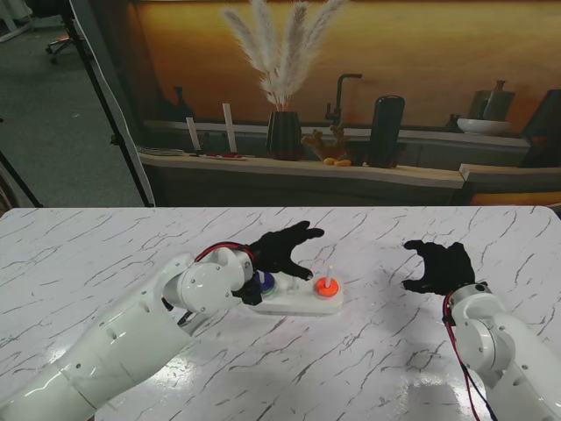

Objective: Move the three rings of the Hanoi Tower from the left rod to the right rod

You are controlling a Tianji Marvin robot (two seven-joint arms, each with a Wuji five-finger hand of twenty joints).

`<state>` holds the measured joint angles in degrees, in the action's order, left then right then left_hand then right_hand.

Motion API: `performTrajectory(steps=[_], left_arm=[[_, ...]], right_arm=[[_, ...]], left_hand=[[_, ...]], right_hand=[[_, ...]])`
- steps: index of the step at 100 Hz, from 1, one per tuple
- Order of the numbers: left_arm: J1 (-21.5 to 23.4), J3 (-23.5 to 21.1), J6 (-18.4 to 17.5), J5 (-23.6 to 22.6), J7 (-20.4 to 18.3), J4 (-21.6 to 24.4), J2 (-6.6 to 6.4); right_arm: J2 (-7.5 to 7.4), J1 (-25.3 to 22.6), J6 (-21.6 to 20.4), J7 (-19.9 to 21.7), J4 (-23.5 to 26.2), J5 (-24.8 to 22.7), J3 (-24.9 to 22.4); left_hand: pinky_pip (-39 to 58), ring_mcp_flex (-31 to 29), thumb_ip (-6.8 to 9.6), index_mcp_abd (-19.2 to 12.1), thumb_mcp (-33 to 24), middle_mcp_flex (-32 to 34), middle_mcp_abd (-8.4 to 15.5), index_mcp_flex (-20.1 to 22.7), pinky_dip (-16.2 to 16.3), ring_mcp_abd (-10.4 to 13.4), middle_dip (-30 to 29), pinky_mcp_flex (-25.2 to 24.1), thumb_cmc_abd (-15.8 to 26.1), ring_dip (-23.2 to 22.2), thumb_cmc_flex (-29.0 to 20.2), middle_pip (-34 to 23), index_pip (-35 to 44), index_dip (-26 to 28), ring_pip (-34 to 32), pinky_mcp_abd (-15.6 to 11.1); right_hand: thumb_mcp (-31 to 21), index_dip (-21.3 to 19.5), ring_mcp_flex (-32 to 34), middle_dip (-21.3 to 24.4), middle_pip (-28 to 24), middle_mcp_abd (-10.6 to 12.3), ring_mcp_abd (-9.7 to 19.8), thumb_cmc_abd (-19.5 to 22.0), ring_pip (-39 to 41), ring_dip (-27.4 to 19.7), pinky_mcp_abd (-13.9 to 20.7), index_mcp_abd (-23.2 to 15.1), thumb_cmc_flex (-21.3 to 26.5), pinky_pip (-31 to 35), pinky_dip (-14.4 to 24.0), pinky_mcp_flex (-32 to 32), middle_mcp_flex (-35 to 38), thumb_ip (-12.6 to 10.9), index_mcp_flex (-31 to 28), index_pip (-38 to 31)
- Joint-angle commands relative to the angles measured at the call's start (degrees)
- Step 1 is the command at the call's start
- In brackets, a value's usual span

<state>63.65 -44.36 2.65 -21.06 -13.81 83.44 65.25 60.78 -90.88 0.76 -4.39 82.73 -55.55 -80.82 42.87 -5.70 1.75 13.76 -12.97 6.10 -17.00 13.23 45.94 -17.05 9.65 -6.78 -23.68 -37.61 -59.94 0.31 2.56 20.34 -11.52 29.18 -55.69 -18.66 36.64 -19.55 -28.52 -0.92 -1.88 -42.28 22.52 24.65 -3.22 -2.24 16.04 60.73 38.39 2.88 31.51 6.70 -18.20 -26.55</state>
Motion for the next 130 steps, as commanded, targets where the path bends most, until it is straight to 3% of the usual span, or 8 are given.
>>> performTrajectory(steps=[1,22,47,62,69,93,130], left_arm=[[1.16,-1.48,-0.96,0.02,-0.73,0.75,-1.46],[5.71,-8.10,-1.01,-5.41,-2.00,3.71,-3.11],[9.21,-11.60,-1.30,-7.83,-2.58,4.28,-3.85],[10.49,-12.42,-1.30,-8.19,-2.33,3.59,-3.94],[10.79,-12.50,-1.05,-7.92,-2.44,3.12,-3.97],[12.14,-12.87,-0.57,-8.27,-3.02,2.14,-4.25],[13.68,-12.63,0.70,-7.85,-2.24,0.42,-4.12]], right_arm=[[0.26,-0.17,-0.24,-0.08,-0.20,0.17,0.43],[0.28,0.45,-0.23,-0.22,-0.77,0.42,1.12],[0.29,0.95,-0.34,-0.29,-1.09,0.62,1.63],[0.30,0.87,-0.31,-0.30,-1.01,0.55,1.52],[0.28,0.83,-0.29,-0.23,-0.95,0.50,1.47],[0.26,0.67,-0.21,-0.05,-0.80,0.45,1.27],[0.26,0.72,-0.12,0.23,-0.72,0.58,1.36]], left_hand=[[1.49,-0.17,-0.01,0.14,1.30,-0.97,-0.13,0.86,1.35,0.47,0.84,-0.28,-0.75,-0.94,0.95,-0.21,0.12,-0.45,-0.95,-1.15],[2.86,-0.66,0.01,0.16,2.22,-0.86,-0.12,1.51,1.88,0.30,2.83,-0.24,-0.53,-2.27,0.78,-0.48,0.50,-0.19,-1.78,-1.16],[0.55,-0.21,0.06,-0.06,3.43,-0.88,0.05,1.97,0.22,0.37,3.34,-0.44,-0.10,-2.00,0.89,-0.22,0.73,0.20,-0.85,-1.06],[-9.45,0.63,0.41,-0.17,4.38,-0.89,0.25,2.23,-5.51,0.72,2.96,-0.52,0.04,3.02,0.93,-0.06,0.80,0.56,2.84,-0.40],[-11.62,0.88,0.52,-0.12,4.43,-0.95,0.23,2.18,-6.46,0.88,2.51,-0.65,-0.12,4.79,0.94,0.03,0.76,0.61,3.73,-0.31],[-15.15,1.58,0.64,0.06,4.27,-0.98,0.34,2.45,-7.59,1.12,2.01,-0.76,-0.31,8.13,1.22,0.04,1.03,0.92,5.34,-0.15],[-15.73,1.44,0.92,0.04,3.19,-0.94,0.34,1.95,-7.53,1.04,2.09,-0.33,-1.07,9.25,0.42,-0.07,1.23,1.47,5.23,-0.01]], right_hand=[[-0.87,0.14,0.36,-0.25,-1.03,0.70,0.86,-0.79,0.66,-0.45,-18.49,-0.91,-0.57,-0.18,-0.58,-0.58,1.25,-0.33,0.02,-0.71],[-0.58,0.16,0.35,-0.27,-1.03,0.66,0.91,-0.43,0.69,-0.43,-18.38,-0.83,-0.58,-0.17,-0.57,-0.60,1.28,-0.43,0.00,-0.67],[-0.36,0.16,0.28,-0.28,-1.02,0.62,0.86,-0.21,0.70,-0.43,-18.43,-0.83,-0.60,-0.20,-0.57,-0.68,1.23,-0.50,-0.08,-0.64],[-0.29,0.15,0.33,-0.29,-1.05,0.62,0.90,-0.14,0.72,-0.42,-18.46,-0.79,-0.57,-0.15,-0.55,-0.62,1.33,-0.53,-0.17,-0.65],[-0.22,0.15,0.27,-0.29,-1.04,0.61,0.93,-0.07,0.70,-0.43,-18.37,-0.79,-0.64,-0.13,-0.54,-0.61,1.33,-0.54,-0.12,-0.63],[-0.08,0.13,0.26,-0.30,-1.04,0.61,0.90,0.28,0.74,-0.42,-18.35,-0.75,-0.53,-0.09,-0.52,-0.59,1.32,-0.65,-0.19,-0.63],[0.14,0.09,0.32,-0.32,-1.10,0.51,0.94,0.55,0.89,-0.38,-18.31,-0.54,-0.38,-0.05,-0.52,-0.57,1.25,-0.79,-0.33,-0.63]])
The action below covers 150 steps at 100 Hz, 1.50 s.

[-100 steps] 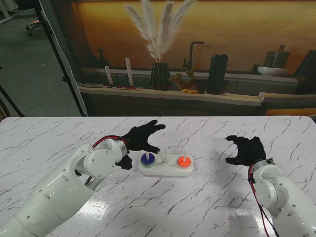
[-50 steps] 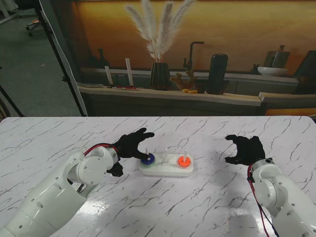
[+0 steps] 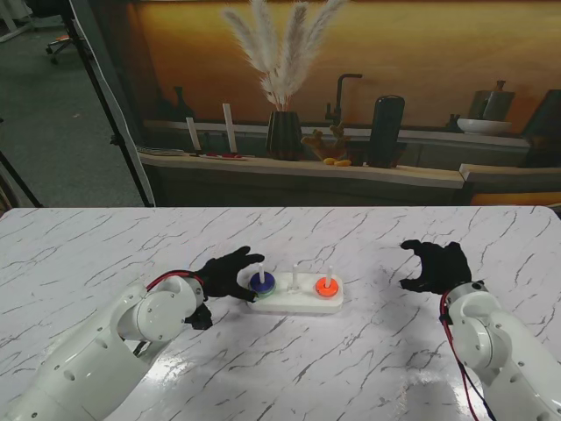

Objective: Move the three rings of the Hanoi Tower from the left rod to the right rod

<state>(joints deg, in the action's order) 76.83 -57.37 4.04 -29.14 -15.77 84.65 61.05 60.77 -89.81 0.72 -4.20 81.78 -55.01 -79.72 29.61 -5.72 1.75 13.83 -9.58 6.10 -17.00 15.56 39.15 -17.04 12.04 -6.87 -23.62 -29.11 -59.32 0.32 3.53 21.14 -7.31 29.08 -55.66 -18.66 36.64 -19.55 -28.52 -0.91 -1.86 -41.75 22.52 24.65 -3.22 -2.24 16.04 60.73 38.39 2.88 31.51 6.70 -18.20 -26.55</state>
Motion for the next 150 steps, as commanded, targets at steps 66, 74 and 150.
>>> performTrajectory(steps=[66,74,150], left_arm=[[-0.28,2.03,-0.08,0.54,1.53,-1.89,0.60],[-0.32,2.19,0.07,0.47,1.88,-1.94,0.69],[0.42,1.65,0.90,0.47,6.12,-1.42,1.68]], right_arm=[[0.26,-0.66,0.23,0.39,0.43,0.23,0.23],[0.28,-0.70,0.29,0.45,0.49,0.37,0.20],[0.27,-0.95,0.48,0.82,0.66,0.56,-0.06]], left_hand=[[8.22,-1.06,0.45,-2.87,-0.40,-0.69,0.71,3.79,3.18,0.63,3.83,0.55,1.41,-1.64,-2.97,-1.18,3.86,4.47,-1.80,-0.30],[9.41,-1.52,0.45,-3.95,0.74,-0.66,0.96,5.00,3.20,0.66,4.92,0.67,2.79,-2.09,-3.96,-1.47,5.54,6.47,-2.19,-0.28],[16.88,-5.29,0.10,-9.60,7.62,4.16,1.78,9.98,4.01,0.23,8.29,1.53,10.74,-5.38,-9.78,-2.62,12.07,12.53,-5.77,0.50]], right_hand=[[0.47,0.09,0.15,-0.32,-1.18,0.28,0.90,0.73,0.94,-0.41,-18.31,-0.43,-0.38,0.02,-0.51,-0.60,1.42,-0.96,-0.16,-0.47],[0.58,0.09,0.15,-0.32,-1.18,0.30,0.86,0.85,0.94,-0.41,-18.22,-0.42,-0.39,0.03,-0.52,-0.59,1.36,-0.99,-0.13,-0.46],[1.53,0.14,-0.05,-0.30,-1.14,0.07,0.83,2.12,1.00,-0.40,-18.07,-0.20,-0.46,0.29,-0.41,-0.46,1.22,-1.36,0.11,-0.18]])
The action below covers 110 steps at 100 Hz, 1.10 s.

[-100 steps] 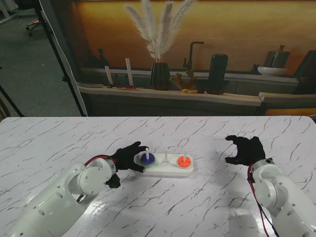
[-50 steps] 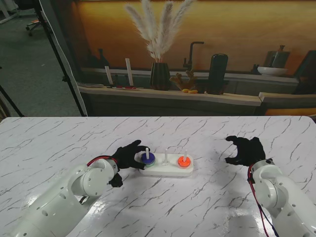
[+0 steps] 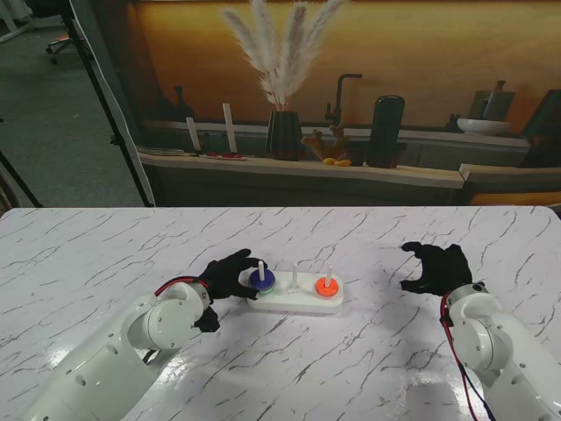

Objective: Move the three rings of the Hanoi Tower from the left rod to the right rod

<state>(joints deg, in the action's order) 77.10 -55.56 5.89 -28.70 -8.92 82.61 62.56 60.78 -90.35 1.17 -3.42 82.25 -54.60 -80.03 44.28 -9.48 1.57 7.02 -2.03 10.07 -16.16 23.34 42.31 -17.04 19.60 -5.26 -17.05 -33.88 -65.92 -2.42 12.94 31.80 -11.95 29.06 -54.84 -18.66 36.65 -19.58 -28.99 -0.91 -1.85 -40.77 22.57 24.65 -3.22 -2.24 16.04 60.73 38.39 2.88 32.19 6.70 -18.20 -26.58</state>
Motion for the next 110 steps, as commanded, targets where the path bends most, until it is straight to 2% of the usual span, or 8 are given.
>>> performTrajectory(steps=[1,41,75,86,110], left_arm=[[0.17,-0.20,-0.95,0.05,-0.77,0.68,0.17],[0.65,-1.48,-0.73,0.29,-1.77,2.38,-0.05],[0.92,-1.76,-0.29,1.36,-1.92,2.63,0.04],[1.06,-1.90,-0.20,1.38,-1.67,2.66,0.10],[1.77,-2.44,0.91,6.13,-0.99,2.84,0.81]], right_arm=[[0.26,-0.40,0.01,0.05,0.19,0.14,0.26],[0.27,-0.37,0.11,0.20,0.15,0.35,0.40],[0.29,-0.29,0.07,-0.07,-0.04,0.32,0.43],[0.31,-0.28,0.12,-0.08,-0.03,0.40,0.44],[0.30,-0.26,0.18,-0.09,-0.05,0.33,0.53]], left_hand=[[2.22,-1.57,0.28,-2.80,0.11,0.23,0.89,2.20,0.85,0.20,0.72,-0.09,4.19,-0.62,-3.16,0.12,2.68,1.88,-1.15,0.54],[2.10,-1.40,0.26,-2.81,1.18,0.78,0.93,2.31,0.37,0.16,0.74,-0.45,4.45,-0.55,-3.10,0.13,2.96,1.58,-0.93,0.46],[-0.50,-0.71,0.57,-2.72,1.42,0.60,0.97,2.55,-1.11,0.31,0.67,-1.60,3.79,-0.22,-3.11,0.23,2.98,1.47,-0.20,0.42],[-1.74,-0.52,0.57,-3.09,1.44,0.79,1.13,3.26,-1.72,0.48,0.65,-1.78,4.79,-0.08,-2.66,0.19,3.77,1.94,0.14,0.36],[-6.98,0.76,0.29,-3.85,1.87,-0.30,1.31,2.98,-3.57,0.70,0.38,-2.32,5.17,0.83,-2.38,0.46,2.91,1.36,1.67,0.16]], right_hand=[[0.73,0.14,-0.03,-0.27,-0.66,0.07,0.81,1.14,0.96,-0.40,-18.09,-0.20,-0.46,0.29,-0.40,-0.45,0.51,-1.37,0.10,-0.15],[0.74,0.13,-0.12,-0.27,-0.69,0.02,0.85,1.07,0.96,-0.41,-18.03,-0.13,-0.26,0.33,-0.38,-0.47,0.48,-1.48,0.16,-0.04],[0.76,0.08,-0.09,-0.25,-0.68,0.02,0.82,1.08,1.03,-0.39,-18.05,-0.10,-0.34,0.40,-0.36,-0.43,0.41,-1.48,0.08,-0.04],[0.73,0.07,-0.13,-0.26,-0.70,0.03,0.77,1.09,1.05,-0.39,-18.02,-0.06,-0.34,0.40,-0.36,-0.47,0.40,-1.49,0.07,-0.04],[0.66,0.04,-0.07,-0.28,-0.78,-0.04,0.80,1.11,1.14,-0.38,-18.00,-0.09,-0.28,0.49,-0.33,-0.35,0.38,-1.51,0.07,-0.05]])
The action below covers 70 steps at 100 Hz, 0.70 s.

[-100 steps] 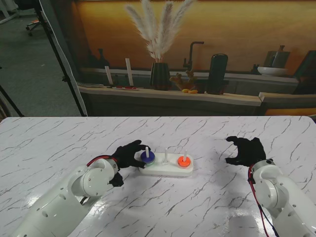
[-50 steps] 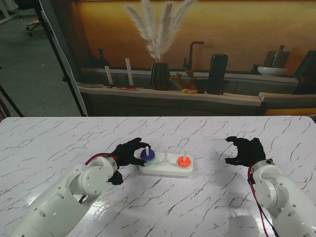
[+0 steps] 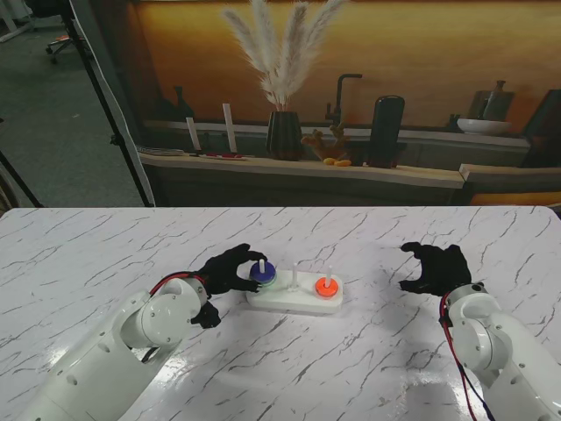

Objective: Move the three rings of the Hanoi Tower from the left rod to the right rod

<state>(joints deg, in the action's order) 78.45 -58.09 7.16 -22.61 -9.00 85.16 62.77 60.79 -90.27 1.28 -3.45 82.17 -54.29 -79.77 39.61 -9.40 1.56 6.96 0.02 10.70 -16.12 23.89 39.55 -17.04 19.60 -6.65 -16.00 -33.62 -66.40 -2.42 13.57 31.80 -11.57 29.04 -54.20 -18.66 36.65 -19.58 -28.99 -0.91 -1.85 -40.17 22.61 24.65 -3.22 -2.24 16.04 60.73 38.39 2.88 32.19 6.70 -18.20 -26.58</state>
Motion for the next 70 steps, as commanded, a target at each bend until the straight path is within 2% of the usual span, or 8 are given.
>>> performTrajectory(steps=[1,26,70], left_arm=[[0.43,0.10,-0.35,0.05,-0.91,0.28,0.60],[0.46,0.23,-0.24,0.02,-0.93,0.18,0.60],[1.33,-1.56,-1.31,-1.20,0.35,1.62,0.64]], right_arm=[[0.30,-0.34,0.07,-0.07,0.04,0.02,0.27],[0.30,-0.38,0.20,0.01,0.09,0.05,0.20],[0.26,-0.30,0.18,0.13,0.05,-0.09,0.27]], left_hand=[[-2.31,0.67,0.29,-3.79,-0.18,-0.94,1.26,2.44,-0.81,0.70,0.38,-0.93,4.13,0.57,-1.90,0.46,2.28,1.35,1.29,0.18],[-4.31,1.22,0.42,-4.09,0.06,-1.85,1.15,1.93,-0.52,0.73,0.21,-0.89,3.29,0.95,-1.07,0.60,1.46,1.01,1.97,0.13],[-4.18,0.56,0.31,-4.85,-0.06,-0.89,1.20,2.40,0.94,0.66,0.31,-0.69,4.45,0.70,-1.86,0.33,2.60,1.85,1.61,-0.08]], right_hand=[[0.01,0.04,-0.07,-0.28,-0.77,-0.05,0.80,0.51,1.10,-0.38,-17.99,-0.08,-0.27,0.48,-0.33,-0.36,0.34,-1.51,0.05,-0.05],[-0.06,0.01,-0.11,-0.27,-0.79,-0.05,0.85,0.54,1.13,-0.39,-18.00,-0.11,-0.24,0.53,-0.35,-0.34,0.27,-1.52,0.04,-0.07],[-0.14,0.00,-0.09,-0.25,-0.83,-0.11,0.86,0.57,1.16,-0.42,-18.01,-0.05,-0.22,0.61,-0.38,-0.28,0.29,-1.52,0.02,-0.06]])
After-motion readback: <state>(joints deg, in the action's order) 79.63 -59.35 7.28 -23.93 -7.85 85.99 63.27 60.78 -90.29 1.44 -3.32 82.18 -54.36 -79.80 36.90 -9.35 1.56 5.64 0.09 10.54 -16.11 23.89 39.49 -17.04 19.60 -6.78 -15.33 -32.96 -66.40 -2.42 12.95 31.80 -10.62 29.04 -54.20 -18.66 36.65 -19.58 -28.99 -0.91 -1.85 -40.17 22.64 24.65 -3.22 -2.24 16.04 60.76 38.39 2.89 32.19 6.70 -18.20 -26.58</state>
